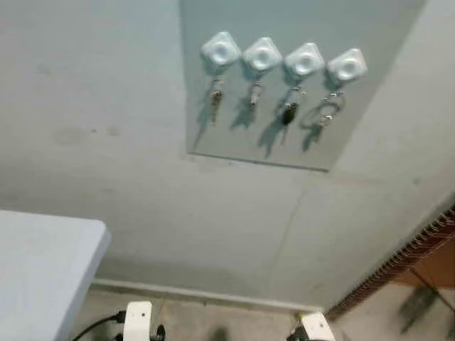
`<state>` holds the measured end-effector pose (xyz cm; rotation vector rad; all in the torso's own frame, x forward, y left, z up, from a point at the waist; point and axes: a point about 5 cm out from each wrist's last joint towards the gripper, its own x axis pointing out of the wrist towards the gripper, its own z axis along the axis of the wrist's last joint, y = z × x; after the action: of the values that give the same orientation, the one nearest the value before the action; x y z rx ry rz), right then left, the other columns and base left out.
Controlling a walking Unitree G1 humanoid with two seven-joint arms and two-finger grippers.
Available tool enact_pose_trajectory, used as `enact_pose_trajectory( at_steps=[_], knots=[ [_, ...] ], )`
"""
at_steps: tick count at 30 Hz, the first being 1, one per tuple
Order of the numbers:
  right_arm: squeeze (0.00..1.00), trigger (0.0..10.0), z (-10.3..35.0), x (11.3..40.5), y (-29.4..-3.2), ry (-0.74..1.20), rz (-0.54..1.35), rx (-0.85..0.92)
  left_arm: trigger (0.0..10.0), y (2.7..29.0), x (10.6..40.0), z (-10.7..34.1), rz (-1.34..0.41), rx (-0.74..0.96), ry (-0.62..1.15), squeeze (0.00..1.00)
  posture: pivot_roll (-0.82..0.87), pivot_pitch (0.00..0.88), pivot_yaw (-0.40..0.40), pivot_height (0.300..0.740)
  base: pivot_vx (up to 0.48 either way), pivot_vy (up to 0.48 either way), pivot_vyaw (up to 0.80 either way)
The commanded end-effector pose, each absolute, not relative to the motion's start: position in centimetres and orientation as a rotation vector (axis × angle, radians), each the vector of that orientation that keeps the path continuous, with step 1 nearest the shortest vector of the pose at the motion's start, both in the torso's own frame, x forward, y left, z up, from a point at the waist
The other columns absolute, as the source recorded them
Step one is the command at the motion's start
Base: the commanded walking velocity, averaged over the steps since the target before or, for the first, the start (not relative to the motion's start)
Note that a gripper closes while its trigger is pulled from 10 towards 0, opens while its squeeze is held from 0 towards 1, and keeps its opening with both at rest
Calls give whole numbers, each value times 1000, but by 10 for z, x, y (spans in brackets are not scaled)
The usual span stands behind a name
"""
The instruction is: Hang keys on a hook
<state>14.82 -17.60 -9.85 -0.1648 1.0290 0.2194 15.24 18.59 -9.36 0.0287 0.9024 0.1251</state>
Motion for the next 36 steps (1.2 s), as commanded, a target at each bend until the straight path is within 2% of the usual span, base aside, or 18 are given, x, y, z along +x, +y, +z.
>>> enact_pose_trajectory(
  at_steps=[1, 14, 36],
  knots=[
    [0, 10000, -99, 144, -184, 1046, 196, -170, 10000, 184, 153, -94, 119, 25, 906, 0, -35, 0, -37, 732, 0, 0, 0],
    [0, 10000, -101, 140, -185, 1057, 173, -150, 10000, 185, 154, -93, 104, 37, 907, 0, -36, 0, -34, 732, 0, 0, 0],
    [0, 10000, -103, 131, -191, 1080, 146, -135, 10000, 185, 153, -94, 107, 39, 917, 0, -35, 0, -36, 732, 0, -465, 0]
  ],
)
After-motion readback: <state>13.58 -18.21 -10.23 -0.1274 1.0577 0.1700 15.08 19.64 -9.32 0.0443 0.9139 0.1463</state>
